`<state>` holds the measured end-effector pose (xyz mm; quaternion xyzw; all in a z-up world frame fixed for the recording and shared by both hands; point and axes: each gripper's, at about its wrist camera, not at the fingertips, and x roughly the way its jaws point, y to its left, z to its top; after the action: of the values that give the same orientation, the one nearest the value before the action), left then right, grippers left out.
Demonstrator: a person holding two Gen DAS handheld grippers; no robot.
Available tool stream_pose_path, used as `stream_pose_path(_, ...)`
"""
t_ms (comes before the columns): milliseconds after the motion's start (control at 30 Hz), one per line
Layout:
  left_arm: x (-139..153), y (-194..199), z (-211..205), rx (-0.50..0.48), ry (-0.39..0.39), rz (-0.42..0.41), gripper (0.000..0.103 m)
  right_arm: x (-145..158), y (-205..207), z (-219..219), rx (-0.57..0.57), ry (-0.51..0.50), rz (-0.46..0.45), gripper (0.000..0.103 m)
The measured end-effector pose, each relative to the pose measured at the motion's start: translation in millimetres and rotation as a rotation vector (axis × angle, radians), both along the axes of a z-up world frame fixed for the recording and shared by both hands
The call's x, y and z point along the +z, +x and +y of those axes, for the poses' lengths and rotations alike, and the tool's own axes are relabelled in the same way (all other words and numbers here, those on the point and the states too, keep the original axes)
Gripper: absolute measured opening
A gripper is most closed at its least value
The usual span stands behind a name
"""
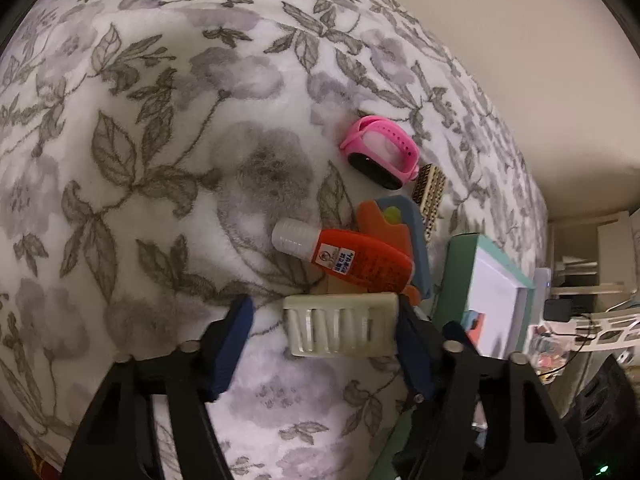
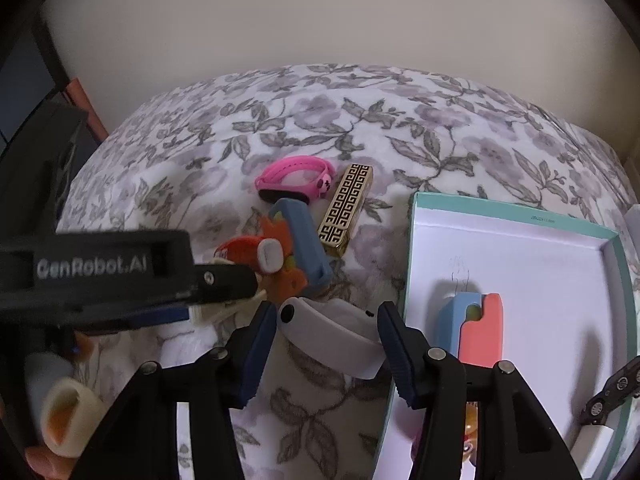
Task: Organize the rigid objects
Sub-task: 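Move the left tool to the cream plastic clip while the right tool approaches the white coiled cable, then grasp the cream plastic clip with the left tool and lift it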
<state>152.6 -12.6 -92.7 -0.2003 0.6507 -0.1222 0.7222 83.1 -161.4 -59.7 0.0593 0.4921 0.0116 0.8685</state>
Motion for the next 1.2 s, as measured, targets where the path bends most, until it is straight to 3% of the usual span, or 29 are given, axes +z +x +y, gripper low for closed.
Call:
stream_pose_path(100,3,-1,0,0.001,-0.002,-0.007,0.062,0,-5,3,0.027,0.009,0.011,0.048)
stream_pose_path(400,2,-5,1,-0.004,-0.013,-0.002,0.062,-1,-16,18,0.09,-0.074,0.03,0.044)
stream_pose_path(600,2,-8,-7,-0.031,0.001,0.002,0.062,-4,-21,27,0.124,-0.089,0.044,0.032)
stream_pose_path(1200,-1,-11,-19,-0.081,0.028,0.014,0.062,-27,-21,19,0.102,0.015,0.081,0.03)
